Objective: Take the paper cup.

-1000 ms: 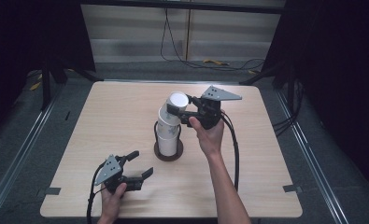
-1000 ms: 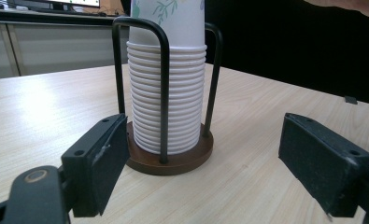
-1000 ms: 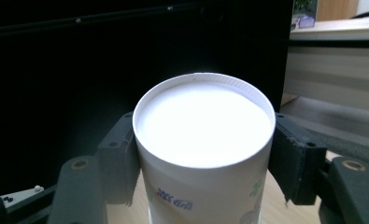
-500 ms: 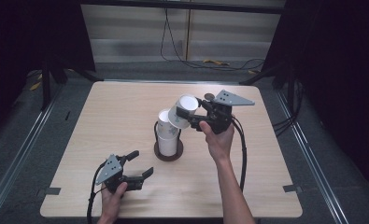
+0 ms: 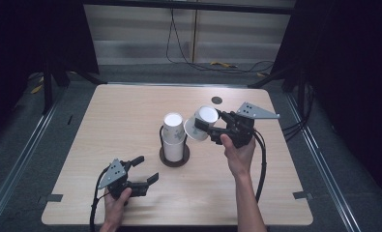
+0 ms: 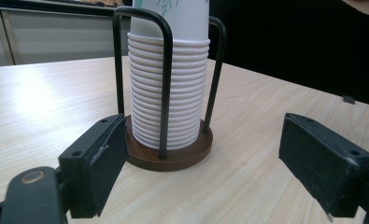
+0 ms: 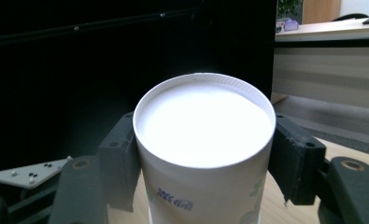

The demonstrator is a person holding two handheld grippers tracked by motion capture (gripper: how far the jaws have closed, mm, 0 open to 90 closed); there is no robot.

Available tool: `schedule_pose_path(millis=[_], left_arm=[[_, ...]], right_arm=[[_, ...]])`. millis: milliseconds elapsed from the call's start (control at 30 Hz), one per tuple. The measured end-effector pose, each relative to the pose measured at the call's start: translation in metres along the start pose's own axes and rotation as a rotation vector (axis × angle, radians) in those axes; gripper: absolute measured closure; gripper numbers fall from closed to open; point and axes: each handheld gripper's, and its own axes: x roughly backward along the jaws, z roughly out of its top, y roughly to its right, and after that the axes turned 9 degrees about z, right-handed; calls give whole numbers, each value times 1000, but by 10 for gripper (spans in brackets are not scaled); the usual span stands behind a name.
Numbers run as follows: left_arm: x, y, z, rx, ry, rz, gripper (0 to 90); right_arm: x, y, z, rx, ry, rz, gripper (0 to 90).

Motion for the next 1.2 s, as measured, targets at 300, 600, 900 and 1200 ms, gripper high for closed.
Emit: schedule_pose_path(millis=[300, 600, 900, 1200], left_arm=[[-3, 1, 1, 9, -22, -41, 154], [-6, 7, 10, 5, -46, -72, 157], [-10, 13, 9, 1, -79, -121, 157], [-13, 19, 24, -31, -67, -144, 157]], right_arm=[[2, -5, -14, 8, -59, -4, 339], [-2, -12, -33, -5, -97, 33, 340], [-8, -14, -44, -10, -127, 66, 340], [-12, -17, -53, -17, -137, 106, 341]])
